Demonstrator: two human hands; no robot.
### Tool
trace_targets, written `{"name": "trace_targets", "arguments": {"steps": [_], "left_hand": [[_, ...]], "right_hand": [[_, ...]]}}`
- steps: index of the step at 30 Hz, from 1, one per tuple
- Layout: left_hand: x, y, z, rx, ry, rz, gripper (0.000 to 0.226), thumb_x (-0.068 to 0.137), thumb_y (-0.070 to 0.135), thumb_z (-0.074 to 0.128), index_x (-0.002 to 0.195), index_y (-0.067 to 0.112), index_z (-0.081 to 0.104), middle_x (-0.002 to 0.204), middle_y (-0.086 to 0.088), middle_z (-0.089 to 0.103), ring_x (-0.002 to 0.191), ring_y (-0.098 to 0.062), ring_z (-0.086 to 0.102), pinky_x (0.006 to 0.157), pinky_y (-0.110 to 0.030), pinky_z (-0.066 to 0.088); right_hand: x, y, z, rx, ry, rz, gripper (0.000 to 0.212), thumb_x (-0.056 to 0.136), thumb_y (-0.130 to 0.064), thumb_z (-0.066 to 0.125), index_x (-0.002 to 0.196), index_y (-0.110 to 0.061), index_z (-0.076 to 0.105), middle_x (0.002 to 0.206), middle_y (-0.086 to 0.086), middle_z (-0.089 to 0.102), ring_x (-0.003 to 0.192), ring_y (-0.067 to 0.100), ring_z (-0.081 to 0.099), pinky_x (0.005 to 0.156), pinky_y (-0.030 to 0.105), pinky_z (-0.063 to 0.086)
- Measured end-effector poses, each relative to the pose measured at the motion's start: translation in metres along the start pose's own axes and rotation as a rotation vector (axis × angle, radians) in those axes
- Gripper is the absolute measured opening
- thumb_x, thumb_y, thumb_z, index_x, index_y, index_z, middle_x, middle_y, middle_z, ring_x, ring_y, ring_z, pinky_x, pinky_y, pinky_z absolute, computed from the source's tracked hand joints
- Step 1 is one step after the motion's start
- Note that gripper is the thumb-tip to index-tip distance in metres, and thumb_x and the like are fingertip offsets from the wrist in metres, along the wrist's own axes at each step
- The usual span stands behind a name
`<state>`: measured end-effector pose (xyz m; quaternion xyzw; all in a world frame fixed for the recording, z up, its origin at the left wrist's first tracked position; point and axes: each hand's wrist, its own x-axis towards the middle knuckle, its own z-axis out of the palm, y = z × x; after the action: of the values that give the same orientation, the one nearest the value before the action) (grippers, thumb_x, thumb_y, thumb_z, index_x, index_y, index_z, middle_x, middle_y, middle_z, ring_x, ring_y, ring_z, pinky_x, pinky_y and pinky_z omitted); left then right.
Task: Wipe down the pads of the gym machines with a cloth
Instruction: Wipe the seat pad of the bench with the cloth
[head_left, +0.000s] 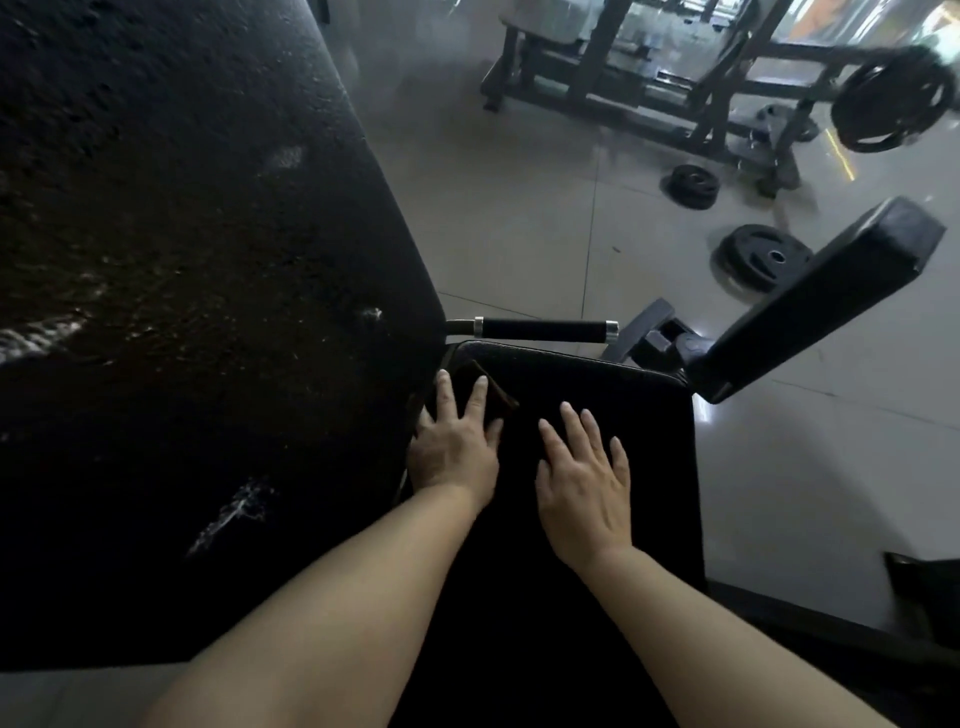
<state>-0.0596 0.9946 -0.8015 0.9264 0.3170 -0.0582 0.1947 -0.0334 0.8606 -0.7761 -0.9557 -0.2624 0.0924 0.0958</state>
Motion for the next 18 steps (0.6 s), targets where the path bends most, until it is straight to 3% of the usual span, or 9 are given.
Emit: {"name": "trace_targets", "arguments": {"steps": [3, 6, 10, 13, 16, 18], "left_hand": [[-0.008, -0.008, 0.002, 0.068, 0.018, 0.005, 0.054, 0.104, 0.031, 0.033, 0.151, 0.037, 0.009, 0.161, -0.004, -0.002, 0.141, -0.033, 0.02, 0.11, -0.041, 0.031], [-0.016, -0.013, -0.007, 0.092, 0.017, -0.025, 0.062, 0.1, 0.004, 0.034, 0.153, 0.026, 0.008, 0.16, -0.011, 0.002, 0.137, -0.034, 0.03, 0.108, -0.04, 0.037], [-0.026, -0.006, -0.032, -0.178, -0.124, -0.215, 0.044, 0.104, 0.024, 0.029, 0.144, 0.005, 0.031, 0.141, -0.02, 0.043, 0.126, -0.036, 0.045, 0.101, -0.037, 0.035], [-0.038, 0.006, -0.064, -0.127, -0.288, -0.248, 0.039, 0.103, 0.019, 0.029, 0.134, 0.0, 0.045, 0.133, -0.018, 0.053, 0.122, -0.032, 0.051, 0.098, -0.033, 0.039], [-0.061, 0.032, -0.106, -0.056, -0.445, -0.049, 0.029, 0.097, 0.016, 0.045, 0.12, 0.009, 0.061, 0.123, -0.012, 0.061, 0.114, -0.029, 0.058, 0.091, -0.031, 0.046], [-0.071, 0.049, -0.133, -0.049, -0.48, 0.039, 0.025, 0.093, 0.015, 0.051, 0.115, 0.011, 0.063, 0.118, -0.011, 0.064, 0.109, -0.028, 0.061, 0.086, -0.032, 0.048]], "right_hand": [[-0.021, 0.008, 0.005, -0.037, -0.06, 0.003, 0.069, 0.088, -0.049, -0.002, 0.152, -0.029, 0.013, 0.161, -0.005, -0.002, 0.141, 0.008, -0.016, 0.114, 0.033, -0.012], [-0.028, 0.002, -0.001, 0.007, -0.115, 0.057, 0.054, 0.1, -0.041, 0.013, 0.152, -0.028, 0.012, 0.161, -0.007, -0.003, 0.144, 0.007, -0.014, 0.115, 0.032, -0.011], [-0.025, -0.018, -0.027, 0.136, -0.135, 0.136, 0.052, 0.102, -0.033, 0.028, 0.152, -0.025, 0.014, 0.161, -0.006, 0.002, 0.147, 0.009, -0.006, 0.119, 0.034, -0.004], [-0.018, -0.037, -0.056, 0.227, -0.094, 0.137, 0.053, 0.101, -0.031, 0.034, 0.152, -0.023, 0.019, 0.16, -0.005, 0.01, 0.147, 0.01, 0.0, 0.119, 0.034, -0.001], [-0.012, -0.052, -0.095, 0.38, -0.031, 0.157, 0.051, 0.1, -0.027, 0.039, 0.149, -0.019, 0.027, 0.158, -0.001, 0.022, 0.146, 0.013, 0.012, 0.118, 0.032, 0.008], [-0.015, -0.061, -0.125, 0.621, 0.019, 0.248, 0.048, 0.101, -0.024, 0.041, 0.147, -0.014, 0.033, 0.154, 0.004, 0.032, 0.143, 0.016, 0.025, 0.115, 0.029, 0.018]]}}
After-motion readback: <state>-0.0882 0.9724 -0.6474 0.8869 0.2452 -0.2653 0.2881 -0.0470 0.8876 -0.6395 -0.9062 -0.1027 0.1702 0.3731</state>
